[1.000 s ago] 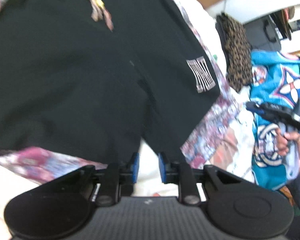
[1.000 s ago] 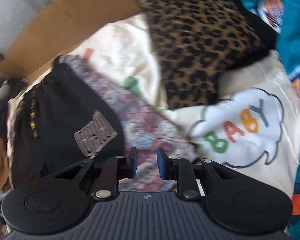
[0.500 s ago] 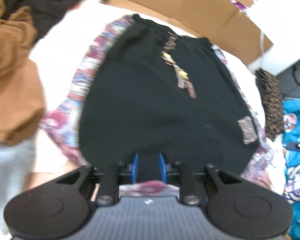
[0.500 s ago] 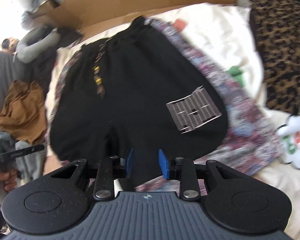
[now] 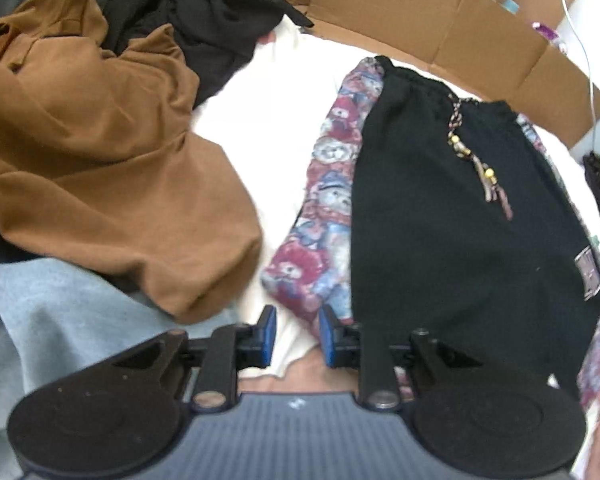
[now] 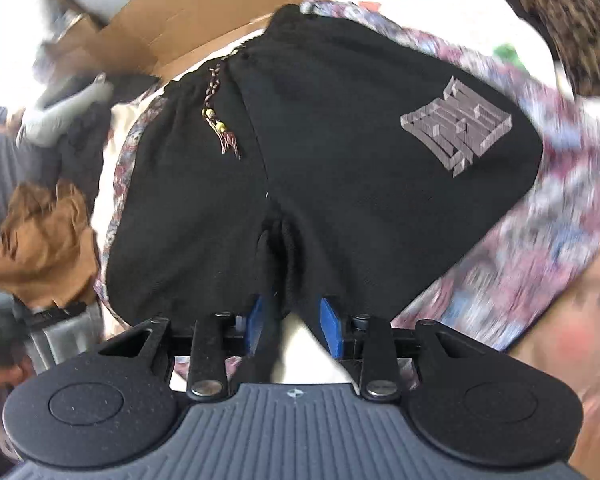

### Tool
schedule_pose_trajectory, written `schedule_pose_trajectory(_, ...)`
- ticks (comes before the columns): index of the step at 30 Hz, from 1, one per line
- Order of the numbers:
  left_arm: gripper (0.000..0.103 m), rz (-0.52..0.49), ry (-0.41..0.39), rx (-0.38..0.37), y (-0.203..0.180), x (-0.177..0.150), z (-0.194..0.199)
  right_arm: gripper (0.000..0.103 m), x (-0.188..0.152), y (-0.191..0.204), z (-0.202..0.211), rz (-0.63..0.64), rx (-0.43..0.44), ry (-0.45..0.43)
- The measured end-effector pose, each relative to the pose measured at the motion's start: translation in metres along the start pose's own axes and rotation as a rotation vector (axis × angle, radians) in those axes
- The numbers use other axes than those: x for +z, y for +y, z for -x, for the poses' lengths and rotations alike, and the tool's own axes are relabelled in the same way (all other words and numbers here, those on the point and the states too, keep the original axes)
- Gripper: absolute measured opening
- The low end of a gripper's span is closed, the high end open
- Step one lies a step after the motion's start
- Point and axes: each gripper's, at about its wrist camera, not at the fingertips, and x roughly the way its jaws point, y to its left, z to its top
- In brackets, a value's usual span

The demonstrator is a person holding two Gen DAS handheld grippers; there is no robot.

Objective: Fold clothes
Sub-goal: 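Release the pants and smooth the legs flat with both grippers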

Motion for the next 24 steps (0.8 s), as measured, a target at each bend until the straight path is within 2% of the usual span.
schedule_pose_trajectory(3,0.026,-0.013,0.009,0.011,0.002,-0.003,-0.008,0.04,-0.017,0.007,-0.008,-0.007,0.012,-0.009)
schedule_pose_trajectory(4,0.027,-0.016,0.008,0.011,0.003,-0.005,-0.01,0.045,-0.022,0.01,-0.012,-0.001,0.014,-0.007)
schedule_pose_trajectory(7,0.028,-0.035,-0.003,0.017,0.006,-0.007,-0.015,0.052,-0.034,0.017,-0.023,-0.001,0.038,0.014)
schedule_pose_trajectory(8,0.029,-0.043,-0.016,0.017,0.007,-0.007,-0.016,0.052,-0.038,0.018,-0.028,-0.006,0.04,0.031)
schedule_pose_trajectory(11,0.041,-0.062,-0.032,0.01,0.006,-0.007,-0.022,0.054,-0.047,0.017,-0.045,-0.04,0.037,0.084)
schedule_pose_trajectory(16,0.043,-0.088,-0.03,0.016,0.004,-0.004,-0.038,0.055,-0.059,0.016,-0.069,-0.076,0.04,0.178)
schedule_pose_trajectory(20,0.05,-0.114,-0.031,0.021,0.0,-0.001,-0.049,0.058,-0.066,0.016,-0.081,-0.098,0.04,0.211)
schedule_pose_trajectory(24,0.053,-0.157,-0.04,0.007,-0.005,0.003,-0.058,0.058,-0.07,0.017,-0.09,-0.112,0.064,0.223)
